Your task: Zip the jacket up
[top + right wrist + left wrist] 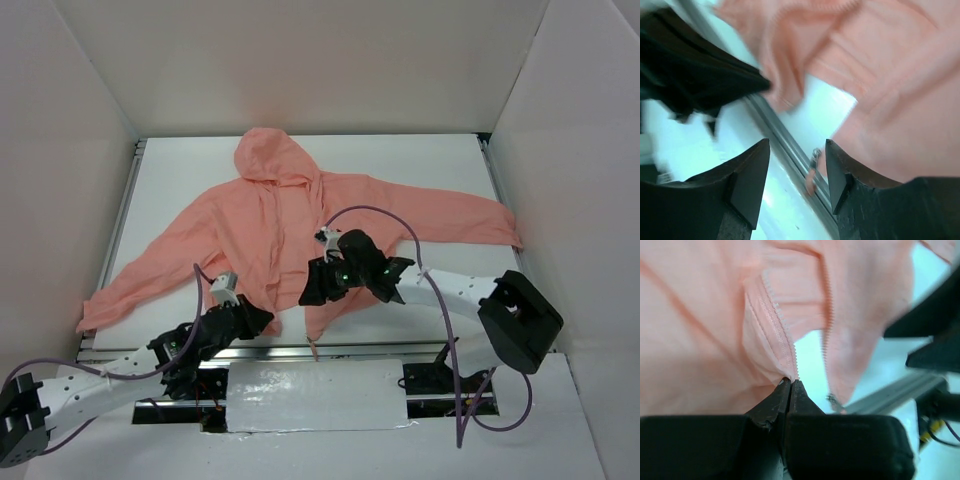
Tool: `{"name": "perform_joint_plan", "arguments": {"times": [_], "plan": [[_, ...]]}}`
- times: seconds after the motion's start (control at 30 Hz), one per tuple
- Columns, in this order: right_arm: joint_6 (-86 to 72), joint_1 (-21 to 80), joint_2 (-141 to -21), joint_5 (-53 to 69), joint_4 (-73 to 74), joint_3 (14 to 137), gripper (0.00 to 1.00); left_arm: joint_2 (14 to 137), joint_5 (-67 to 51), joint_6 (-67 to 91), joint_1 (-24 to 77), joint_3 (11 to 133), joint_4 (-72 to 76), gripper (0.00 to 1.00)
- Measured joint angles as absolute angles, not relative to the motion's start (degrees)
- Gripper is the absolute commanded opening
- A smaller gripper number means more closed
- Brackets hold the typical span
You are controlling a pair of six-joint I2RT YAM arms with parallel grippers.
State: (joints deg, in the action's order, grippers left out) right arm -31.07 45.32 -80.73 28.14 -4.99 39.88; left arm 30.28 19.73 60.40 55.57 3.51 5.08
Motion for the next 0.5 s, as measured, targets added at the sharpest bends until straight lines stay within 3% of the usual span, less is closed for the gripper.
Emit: {"name": "perform_joint_plan", "arguments": {"times": [0.23, 0.5], "plan": [[-30.1, 59.4, -82.0, 4.6, 17.1, 48.1, 0.55, 25.7, 28.2, 64.3, 55.5, 13.3, -16.6, 0.0], [-32.9, 65.6, -88.7, -8.0, 27.5, 52.6, 0.52, 23.0, 33.1, 64.7, 55.4, 21.9, -29.8, 0.0]]}}
